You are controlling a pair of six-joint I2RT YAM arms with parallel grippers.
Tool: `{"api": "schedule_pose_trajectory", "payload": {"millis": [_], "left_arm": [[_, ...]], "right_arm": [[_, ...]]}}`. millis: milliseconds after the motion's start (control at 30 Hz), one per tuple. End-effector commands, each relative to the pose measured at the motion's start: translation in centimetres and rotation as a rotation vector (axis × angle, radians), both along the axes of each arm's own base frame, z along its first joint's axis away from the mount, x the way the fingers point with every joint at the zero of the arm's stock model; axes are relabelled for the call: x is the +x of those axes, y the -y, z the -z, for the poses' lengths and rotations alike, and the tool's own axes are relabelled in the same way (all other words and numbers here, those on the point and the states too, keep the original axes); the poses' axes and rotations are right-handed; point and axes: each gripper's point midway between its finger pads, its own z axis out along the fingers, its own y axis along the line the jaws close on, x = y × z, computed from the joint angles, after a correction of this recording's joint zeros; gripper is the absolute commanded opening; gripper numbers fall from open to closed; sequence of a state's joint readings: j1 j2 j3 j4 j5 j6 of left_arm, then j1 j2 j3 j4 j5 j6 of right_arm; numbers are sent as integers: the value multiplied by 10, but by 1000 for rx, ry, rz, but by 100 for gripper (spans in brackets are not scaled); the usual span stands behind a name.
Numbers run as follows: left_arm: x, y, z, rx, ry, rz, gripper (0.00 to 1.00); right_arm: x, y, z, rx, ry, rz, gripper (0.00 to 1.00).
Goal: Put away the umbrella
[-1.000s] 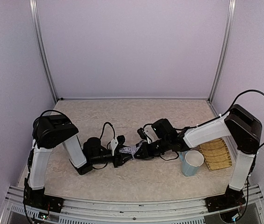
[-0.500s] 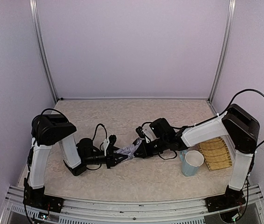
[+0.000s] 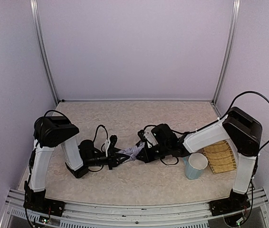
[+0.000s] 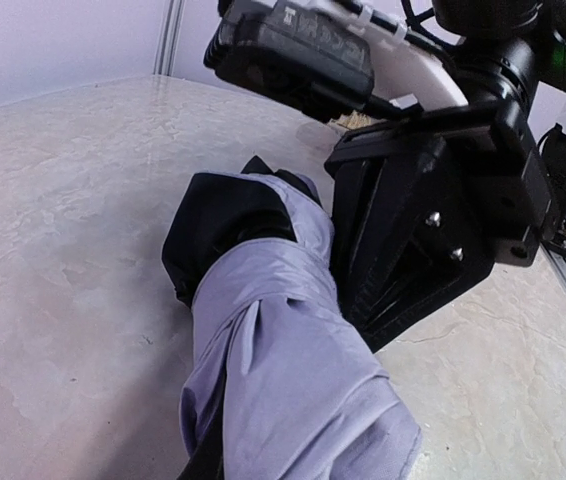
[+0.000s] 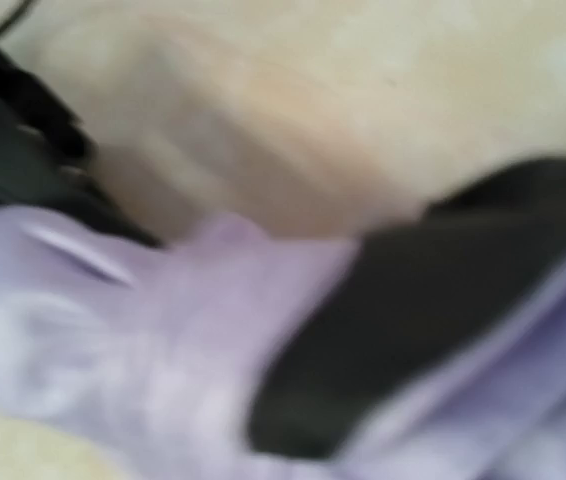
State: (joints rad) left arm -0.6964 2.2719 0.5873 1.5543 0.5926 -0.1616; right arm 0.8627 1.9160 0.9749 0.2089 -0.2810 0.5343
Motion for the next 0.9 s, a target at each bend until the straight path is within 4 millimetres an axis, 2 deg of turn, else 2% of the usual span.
{"api": "schedule_pose_trajectory", "payload": {"millis": [0, 100, 200, 333, 467, 567, 667, 733, 867], "left_arm": [[-45, -6, 65, 146, -255, 134, 10], [-45, -6, 66, 160, -253, 130, 11], [-45, -7, 68, 169, -250, 130, 12], [-43, -8, 67, 183, -230, 119, 13], [-38, -7, 64, 210, -191, 110, 14], [-36, -6, 67, 262, -166, 111, 14], [-36, -5, 68, 334, -85, 108, 14], [-38, -2, 59, 368, 4, 115, 15], [-53, 2, 45, 442, 209, 187, 21]], "right_arm": [[28, 56, 64, -304, 55, 222, 7], [26, 73, 74, -402, 63, 275, 9], [16, 76, 66, -368, 60, 255, 9], [0, 61, 26, -275, 131, 149, 9], [-37, 35, -30, -170, 228, -90, 13], [-59, 33, -71, -93, 262, -210, 15], [-62, 44, -99, -115, 286, -221, 18], [-54, 53, -118, -146, 310, -189, 20], [-45, 62, -137, -197, 345, -205, 27]]}}
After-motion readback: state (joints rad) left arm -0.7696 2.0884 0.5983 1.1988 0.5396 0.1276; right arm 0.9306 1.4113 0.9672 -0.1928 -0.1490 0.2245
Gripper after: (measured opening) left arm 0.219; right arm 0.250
